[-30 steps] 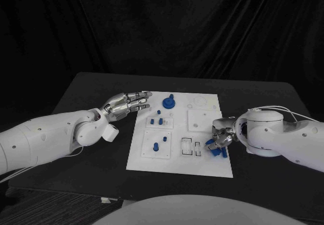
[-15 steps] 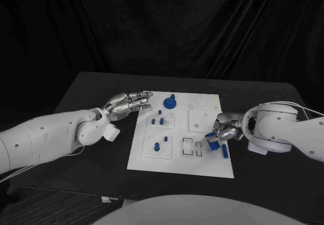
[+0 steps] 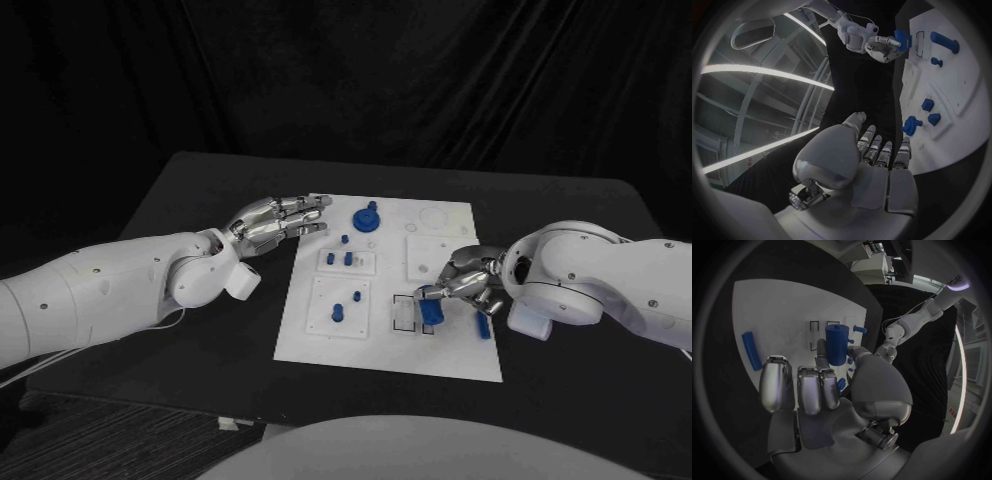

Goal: Assemble the parts on the task board

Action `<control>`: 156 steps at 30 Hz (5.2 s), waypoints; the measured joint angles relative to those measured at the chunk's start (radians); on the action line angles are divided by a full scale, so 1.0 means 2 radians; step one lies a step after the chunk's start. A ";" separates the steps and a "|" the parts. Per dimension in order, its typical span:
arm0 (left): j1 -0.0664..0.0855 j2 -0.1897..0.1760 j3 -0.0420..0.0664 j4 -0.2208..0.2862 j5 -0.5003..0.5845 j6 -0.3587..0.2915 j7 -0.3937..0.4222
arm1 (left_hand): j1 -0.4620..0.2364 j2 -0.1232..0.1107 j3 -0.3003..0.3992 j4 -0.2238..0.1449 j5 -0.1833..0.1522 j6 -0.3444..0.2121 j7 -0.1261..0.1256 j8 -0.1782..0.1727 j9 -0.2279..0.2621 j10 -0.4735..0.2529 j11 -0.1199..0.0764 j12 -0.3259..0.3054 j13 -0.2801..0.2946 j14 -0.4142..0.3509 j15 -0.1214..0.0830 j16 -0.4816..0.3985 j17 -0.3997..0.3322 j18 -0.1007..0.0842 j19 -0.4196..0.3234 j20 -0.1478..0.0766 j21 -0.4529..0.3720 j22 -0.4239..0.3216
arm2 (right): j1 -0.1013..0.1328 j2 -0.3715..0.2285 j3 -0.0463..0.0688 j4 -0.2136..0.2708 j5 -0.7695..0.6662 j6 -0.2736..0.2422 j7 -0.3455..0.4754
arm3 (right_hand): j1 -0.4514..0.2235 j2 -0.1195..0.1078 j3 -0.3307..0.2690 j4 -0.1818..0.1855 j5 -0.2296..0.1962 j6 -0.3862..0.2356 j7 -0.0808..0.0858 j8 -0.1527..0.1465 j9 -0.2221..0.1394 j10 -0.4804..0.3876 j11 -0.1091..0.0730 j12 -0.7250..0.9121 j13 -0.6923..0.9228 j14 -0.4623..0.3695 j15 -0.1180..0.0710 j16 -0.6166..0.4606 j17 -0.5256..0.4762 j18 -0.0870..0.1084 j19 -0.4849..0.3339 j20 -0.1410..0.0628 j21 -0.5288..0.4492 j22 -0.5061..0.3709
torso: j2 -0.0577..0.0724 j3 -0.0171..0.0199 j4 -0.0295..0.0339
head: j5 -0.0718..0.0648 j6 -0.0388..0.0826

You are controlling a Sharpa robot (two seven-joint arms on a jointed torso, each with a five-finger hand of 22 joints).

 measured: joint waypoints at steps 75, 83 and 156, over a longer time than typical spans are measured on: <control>-0.007 0.003 0.000 -0.002 0.000 0.016 -0.008 | -0.005 0.001 0.005 0.003 0.000 0.000 0.000 0.002 0.000 0.000 0.000 0.000 0.000 0.004 0.004 0.002 0.001 0.000 0.000 0.000 0.000 0.000 | -0.023 0.042 0.001 -0.035 0.014 -0.008 -0.010 | -0.057 0.014 0.001 -0.019 -0.259 -0.014 0.008 -0.007 -0.053 0.002 0.009 0.000 0.000 0.002 0.005 -0.013 0.000 0.000 0.000 0.007 -0.033 0.000 | 0.000 0.0002 -0.0001 | 0.006 0.000; -0.009 0.003 0.000 -0.002 0.000 0.018 -0.009 | -0.005 0.001 0.006 0.002 0.000 0.000 0.000 0.002 0.000 0.000 0.000 0.000 0.000 0.004 0.004 0.002 0.001 0.000 0.000 0.000 0.000 0.000 | -0.023 0.043 0.001 -0.035 0.007 -0.005 -0.011 | -0.055 0.012 -0.007 -0.025 -0.278 -0.014 0.008 -0.005 -0.053 0.002 0.009 0.000 0.000 0.002 0.005 -0.013 0.000 0.000 0.000 0.007 -0.033 0.000 | 0.000 0.0002 -0.0001 | 0.007 0.000; -0.012 -0.001 0.000 -0.003 0.000 0.020 -0.013 | -0.007 -0.001 0.014 -0.001 0.002 0.004 0.004 0.004 0.001 0.004 0.004 0.007 0.001 0.007 0.007 0.006 0.002 0.000 0.002 -0.002 0.000 0.001 | 0.003 -0.066 0.000 0.002 -0.199 0.080 -0.020 | 0.015 0.058 -0.148 -0.029 -0.209 0.018 -0.023 0.095 0.006 0.001 -0.013 0.000 0.000 0.001 -0.012 -0.027 0.000 0.000 -0.002 -0.009 0.009 0.000 | -0.001 -0.0011 0.0000 | -0.023 0.000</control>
